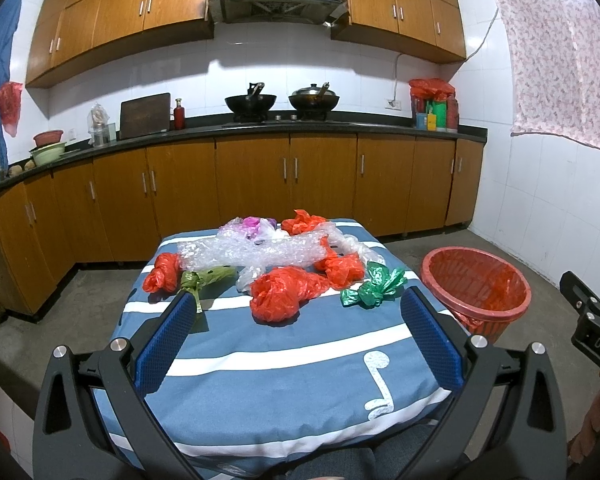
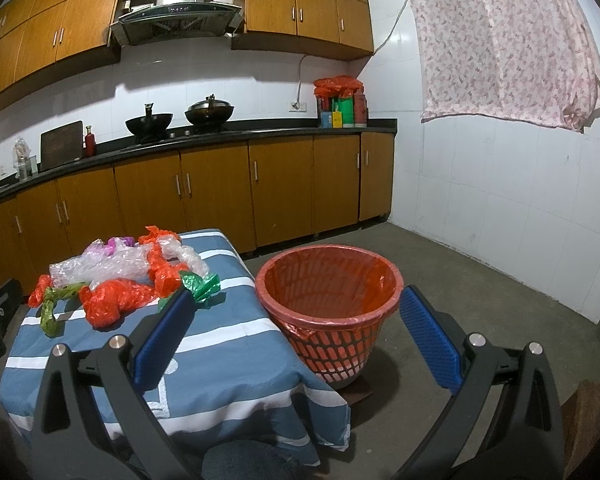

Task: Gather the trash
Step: 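Reach the right tool to the green plastic bag and close on it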

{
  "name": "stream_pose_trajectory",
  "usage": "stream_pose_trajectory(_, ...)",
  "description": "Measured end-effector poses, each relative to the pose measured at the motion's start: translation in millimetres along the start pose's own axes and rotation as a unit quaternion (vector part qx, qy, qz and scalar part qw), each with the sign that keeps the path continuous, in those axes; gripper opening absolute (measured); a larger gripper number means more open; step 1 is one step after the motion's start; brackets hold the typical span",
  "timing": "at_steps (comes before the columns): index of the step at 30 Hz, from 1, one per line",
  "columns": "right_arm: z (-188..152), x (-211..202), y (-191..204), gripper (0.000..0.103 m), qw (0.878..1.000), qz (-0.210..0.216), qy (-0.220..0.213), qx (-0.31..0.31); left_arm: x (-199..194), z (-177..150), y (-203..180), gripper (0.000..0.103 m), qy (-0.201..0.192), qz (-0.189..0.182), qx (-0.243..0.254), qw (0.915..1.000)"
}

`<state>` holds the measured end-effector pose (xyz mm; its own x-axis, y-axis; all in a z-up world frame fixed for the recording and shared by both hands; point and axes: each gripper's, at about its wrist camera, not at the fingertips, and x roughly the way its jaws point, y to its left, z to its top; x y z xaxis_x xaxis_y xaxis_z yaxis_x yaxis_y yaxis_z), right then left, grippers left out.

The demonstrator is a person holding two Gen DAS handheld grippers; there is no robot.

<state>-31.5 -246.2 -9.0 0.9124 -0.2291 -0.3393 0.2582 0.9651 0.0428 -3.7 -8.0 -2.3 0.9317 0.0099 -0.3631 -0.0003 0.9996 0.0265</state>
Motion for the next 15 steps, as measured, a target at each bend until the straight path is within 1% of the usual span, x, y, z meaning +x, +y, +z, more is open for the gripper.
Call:
stream_pose_trajectory(4, -4, 6, 6, 0.099, 1.000, 0.003, 0.006, -0.003, 3, -5, -2, 0.101, 0.001, 0.007, 0.006, 1.0000)
stream_pose_trajectory(6, -7, 12, 10, 0.099, 1.000, 0.005, 0.013, -0.007, 9, -13, -1, 0.101, 0.006, 0.009, 0.007, 0.9999)
stream_pose_trajectory(11, -11, 36, 18, 0.099, 0.998, 0.016, 0.057, -0.004, 20, -21, 20, 0.101, 0.041, 0.009, -0.023, 0.9988)
stream_pose_trajectory(12, -14, 42, 21, 0.099, 0.997, 0.020, 0.068, -0.006, 23, -25, 28, 0.101, 0.050, 0.013, -0.035, 0.9981)
stream_pose_trajectory(15, -17, 57, 31, 0.099, 0.996, 0.025, 0.081, -0.017, 30, -29, 46, 0.101, 0.063, 0.033, -0.048, 0.9963)
